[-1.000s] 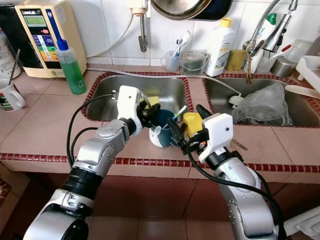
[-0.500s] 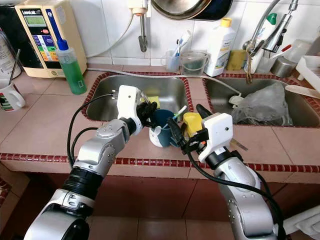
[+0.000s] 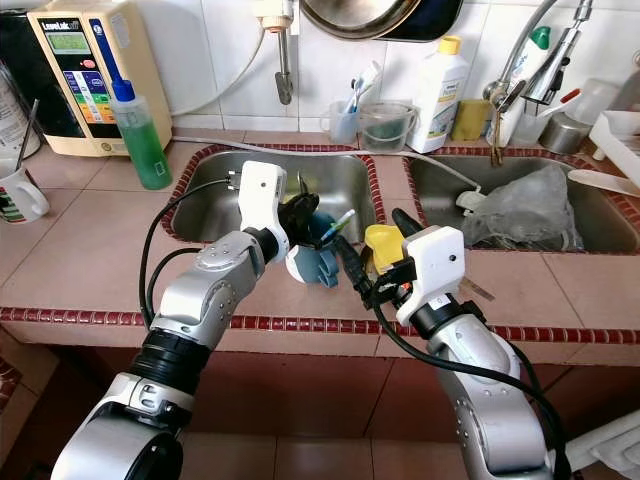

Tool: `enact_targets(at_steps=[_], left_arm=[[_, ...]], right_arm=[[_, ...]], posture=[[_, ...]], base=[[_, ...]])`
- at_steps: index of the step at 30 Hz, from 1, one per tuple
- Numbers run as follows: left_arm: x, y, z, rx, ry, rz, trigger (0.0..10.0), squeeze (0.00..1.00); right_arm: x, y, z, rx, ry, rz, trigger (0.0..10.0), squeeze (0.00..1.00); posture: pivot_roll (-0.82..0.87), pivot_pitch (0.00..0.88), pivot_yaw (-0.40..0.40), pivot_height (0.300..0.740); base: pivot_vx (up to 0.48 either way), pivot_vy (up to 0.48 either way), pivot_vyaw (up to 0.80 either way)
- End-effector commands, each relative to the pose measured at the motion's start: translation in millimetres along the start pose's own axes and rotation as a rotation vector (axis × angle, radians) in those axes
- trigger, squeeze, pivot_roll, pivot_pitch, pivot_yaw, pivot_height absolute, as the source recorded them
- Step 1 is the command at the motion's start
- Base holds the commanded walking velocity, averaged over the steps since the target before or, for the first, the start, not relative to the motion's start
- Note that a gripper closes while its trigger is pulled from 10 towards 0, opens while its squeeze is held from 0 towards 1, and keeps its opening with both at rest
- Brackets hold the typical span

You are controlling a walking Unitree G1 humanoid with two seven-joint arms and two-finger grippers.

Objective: Kitchen organization

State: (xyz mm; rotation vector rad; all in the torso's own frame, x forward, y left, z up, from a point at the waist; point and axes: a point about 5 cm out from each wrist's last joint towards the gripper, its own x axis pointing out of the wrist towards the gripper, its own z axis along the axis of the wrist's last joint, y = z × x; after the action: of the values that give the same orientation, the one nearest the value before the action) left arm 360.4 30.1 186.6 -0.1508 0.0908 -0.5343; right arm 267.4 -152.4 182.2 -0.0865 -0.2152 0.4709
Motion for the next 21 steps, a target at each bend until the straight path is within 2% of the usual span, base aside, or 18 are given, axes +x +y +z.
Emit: enact_targets(at_steps=[1, 15, 19, 20, 21], left_arm=[[0.2, 1.3, -3.3, 0.010, 0.024, 0.002, 0.0, 0.00], [-0.6, -0.4, -2.1, 0.015, 0.030, -0.035, 0.0, 0.00], [-4.7, -3.9, 1.5, 0.038, 0.036, -0.112, 0.0, 0.00], [-4.9, -3.5, 2.9, 0.045, 0.037, -0.116, 10.0, 0.00], [-4.9, -3.5, 2.9, 0.045, 0.037, -0.116, 10.0, 0.00]], right_arm=[[2.2, -0.8, 3.8, -0.013, -0.016, -0.001, 10.0, 0.00], [3.1, -1.5, 4.2, -0.016, -0.019, -0.002, 10.0, 0.00], [2.9, -2.1, 4.4, -0.017, -0.019, -0.003, 10.0, 0.00], [3.0, -2.2, 4.5, -0.015, -0.019, -0.002, 10.0, 0.00], [3.0, -2.2, 4.5, -0.015, -0.019, -0.002, 10.0, 0.00]], posture=[[-0.10, 0.000, 0.036, 0.740], [-0.10, 0.000, 0.038, 0.740], [-0.09, 0.000, 0.036, 0.740], [-0.09, 0.000, 0.035, 0.740], [-0.09, 0.000, 0.035, 0.740]], base=[[0.000, 0.000, 0.00], [0.000, 0.000, 0.00], [0.000, 0.000, 0.00], [0.000, 0.000, 0.00], [0.000, 0.000, 0.00]])
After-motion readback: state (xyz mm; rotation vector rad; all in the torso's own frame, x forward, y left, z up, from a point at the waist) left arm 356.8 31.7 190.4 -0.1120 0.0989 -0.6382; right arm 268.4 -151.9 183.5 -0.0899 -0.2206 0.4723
